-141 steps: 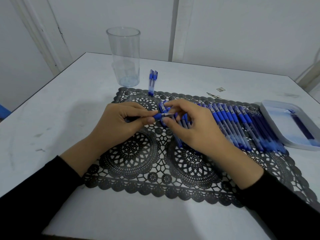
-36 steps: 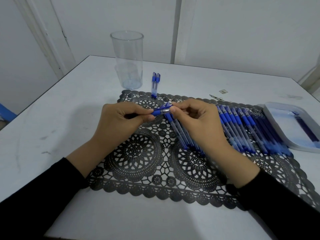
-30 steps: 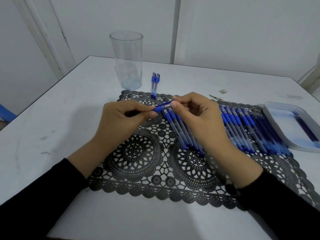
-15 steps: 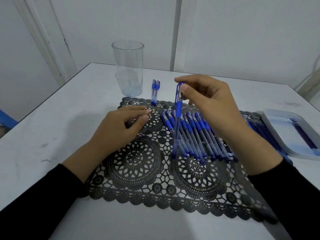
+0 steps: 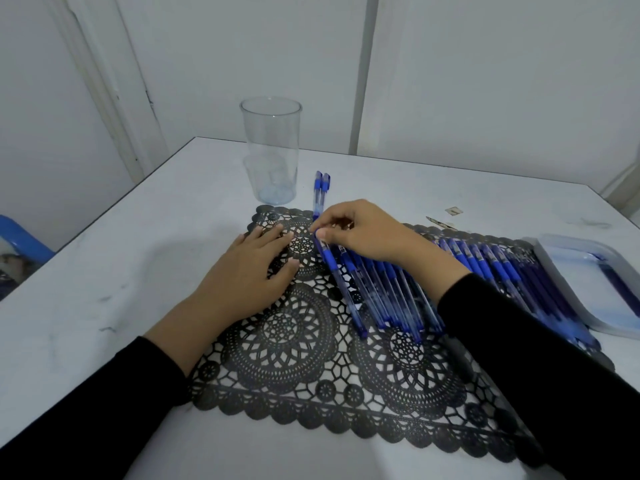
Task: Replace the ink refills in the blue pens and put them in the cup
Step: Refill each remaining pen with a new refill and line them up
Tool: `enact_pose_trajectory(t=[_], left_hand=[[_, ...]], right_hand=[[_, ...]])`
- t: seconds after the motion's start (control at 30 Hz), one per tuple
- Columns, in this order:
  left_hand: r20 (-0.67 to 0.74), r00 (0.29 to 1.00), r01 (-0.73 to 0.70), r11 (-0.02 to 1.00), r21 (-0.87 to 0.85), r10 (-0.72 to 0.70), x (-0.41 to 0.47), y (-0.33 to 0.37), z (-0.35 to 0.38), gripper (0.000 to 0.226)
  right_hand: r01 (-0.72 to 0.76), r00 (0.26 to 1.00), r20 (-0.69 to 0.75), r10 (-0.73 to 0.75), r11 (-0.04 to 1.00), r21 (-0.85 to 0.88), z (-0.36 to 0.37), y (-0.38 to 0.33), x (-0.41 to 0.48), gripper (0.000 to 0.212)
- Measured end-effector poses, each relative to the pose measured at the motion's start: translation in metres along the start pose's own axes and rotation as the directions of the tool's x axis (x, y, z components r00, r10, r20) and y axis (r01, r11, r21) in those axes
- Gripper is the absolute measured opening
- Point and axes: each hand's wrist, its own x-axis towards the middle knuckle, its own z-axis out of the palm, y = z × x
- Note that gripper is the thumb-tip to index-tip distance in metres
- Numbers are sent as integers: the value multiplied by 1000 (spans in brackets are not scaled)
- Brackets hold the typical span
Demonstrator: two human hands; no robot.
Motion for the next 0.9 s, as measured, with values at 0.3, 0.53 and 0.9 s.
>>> enact_pose_trajectory(t=[0.3,0.53,0.9], left_hand=[[30,999,11,1000,14,-12,0,3,-3,59],[70,997,10,999,41,-13,10,6,-9,56],[46,998,-43,995,85,39,47,-4,-6,55]], right_hand=[[38,999,37,-36,997,-62,2,17,12,14],[2,996,-89,-8,998,-65,-8,22,18,18],[-92,980,-194,49,972,-218,2,32,64,29]])
